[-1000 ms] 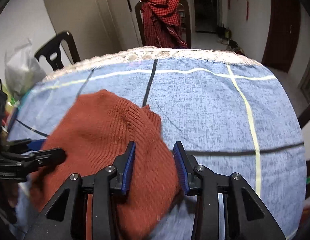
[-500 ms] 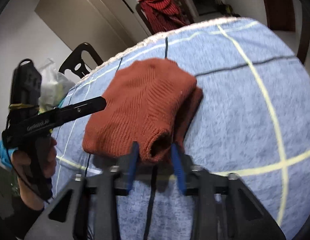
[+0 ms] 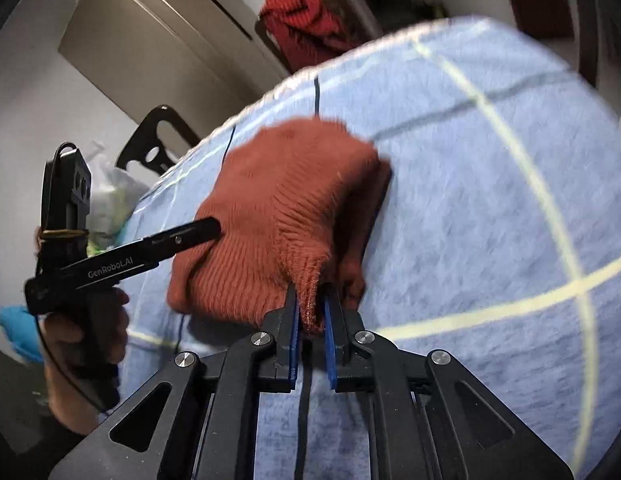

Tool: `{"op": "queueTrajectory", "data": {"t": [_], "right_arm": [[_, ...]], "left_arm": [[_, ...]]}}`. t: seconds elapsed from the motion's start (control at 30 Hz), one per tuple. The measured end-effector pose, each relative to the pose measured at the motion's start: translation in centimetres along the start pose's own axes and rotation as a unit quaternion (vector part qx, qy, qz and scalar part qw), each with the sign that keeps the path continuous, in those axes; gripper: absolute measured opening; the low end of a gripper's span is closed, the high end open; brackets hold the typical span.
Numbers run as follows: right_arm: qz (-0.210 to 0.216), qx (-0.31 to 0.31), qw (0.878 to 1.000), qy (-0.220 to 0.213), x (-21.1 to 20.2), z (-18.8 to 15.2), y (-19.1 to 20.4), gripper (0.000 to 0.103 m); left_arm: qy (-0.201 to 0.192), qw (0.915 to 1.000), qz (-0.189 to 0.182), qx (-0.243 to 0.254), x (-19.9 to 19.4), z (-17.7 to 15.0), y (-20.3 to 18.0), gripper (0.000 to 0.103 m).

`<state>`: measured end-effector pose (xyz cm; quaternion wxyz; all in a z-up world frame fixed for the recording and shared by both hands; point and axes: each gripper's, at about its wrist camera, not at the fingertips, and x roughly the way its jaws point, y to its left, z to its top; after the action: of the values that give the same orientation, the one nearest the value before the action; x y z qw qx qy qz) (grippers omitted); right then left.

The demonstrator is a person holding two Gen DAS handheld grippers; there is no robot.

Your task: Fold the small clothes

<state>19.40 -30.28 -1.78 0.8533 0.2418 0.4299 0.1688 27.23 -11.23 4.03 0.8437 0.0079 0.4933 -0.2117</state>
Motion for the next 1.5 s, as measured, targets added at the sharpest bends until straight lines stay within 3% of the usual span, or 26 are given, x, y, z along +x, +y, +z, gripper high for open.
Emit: {"op": "queueTrajectory", "data": {"t": [0.1, 0.17, 0.23, 0.37, 0.43, 0.53, 0.67, 0.73, 0.87, 1.03, 1.2, 1.3, 1.37, 1.5], "right_arm": [[-0.01, -0.007, 1.0, -0.006, 0.0, -0.1, -0.1, 0.013], [-0.024, -0.01, 1.0, -0.002, -0.2, 0.1, 0.1, 0.025], [-0.034, -0.02, 0.999, -0.008, -1.0, 0.5, 0.1, 0.025], [-0.076, -0.073, 0.991, -0.085, -3.4, 1.9, 2.2, 0.025], [-0.101, -0.105, 0.985, -0.092, -2.9, 3.2, 3.4, 0.025], [-0.09, -0.152, 0.981, -0.076, -0.3, 5.7, 4.7, 0.025], [-0.084, -0.161, 0.983, 0.006, 4.2, 7.8, 3.8, 0.025], [-0.117, -0.18, 0.977, 0.004, 5.0, 7.8, 2.9, 0.025], [-0.121, -0.176, 0.977, 0.001, 5.0, 8.4, 1.8, 0.025], [-0.073, -0.171, 0.982, -0.041, 3.3, 10.9, 2.1, 0.025], [-0.025, -0.145, 0.988, 0.045, 7.4, 12.9, 0.7, 0.027], [-0.015, -0.15, 0.987, 0.051, 7.7, 12.4, 0.6, 0.027], [0.012, -0.146, 0.988, 0.056, 7.2, 12.3, 0.7, 0.006], [0.002, -0.162, 0.986, 0.033, 6.1, 12.7, 1.3, 0.006]], "left_arm": [[0.009, 0.9999, -0.001, -0.007, 0.4, -0.2, 0.5, 0.075], [0.01, 0.9997, -0.008, -0.02, 0.3, -0.3, 0.8, 0.075], [-0.008, 0.9996, -0.022, -0.013, -0.8, -0.5, 0.8, 0.075], [-0.055, 0.9983, 0.002, 0.022, -3.0, -0.1, -0.3, 0.075], [-0.057, 0.9981, -0.015, 0.018, -3.3, 0.6, -0.6, 0.075], [-0.043, 0.997, -0.063, 0.005, -2.5, 1.0, -1.1, 0.075], [-0.023, 0.9986, -0.045, 0.016, -0.7, 0.3, -1.5, 0.075], [-0.026, 0.9984, -0.042, 0.029, -0.7, -0.1, -1.7, 0.075], [-0.028, 0.998, -0.031, 0.048, -0.6, -0.3, -1.9, 0.075], [-0.034, 0.9981, -0.032, 0.041, -1.0, -0.3, -1.9, 0.075], [-0.032, 0.998, -0.022, 0.049, -0.6, -0.4, -2.2, 0.075], [-0.03, 0.9981, -0.018, 0.05, -0.4, -0.3, -2.3, 0.075], [-0.03, 0.9981, -0.016, 0.051, -0.4, -0.1, -2.3, 0.075], [-0.032, 0.9979, -0.01, 0.056, -0.1, 0.1, -2.7, 0.075]]}}
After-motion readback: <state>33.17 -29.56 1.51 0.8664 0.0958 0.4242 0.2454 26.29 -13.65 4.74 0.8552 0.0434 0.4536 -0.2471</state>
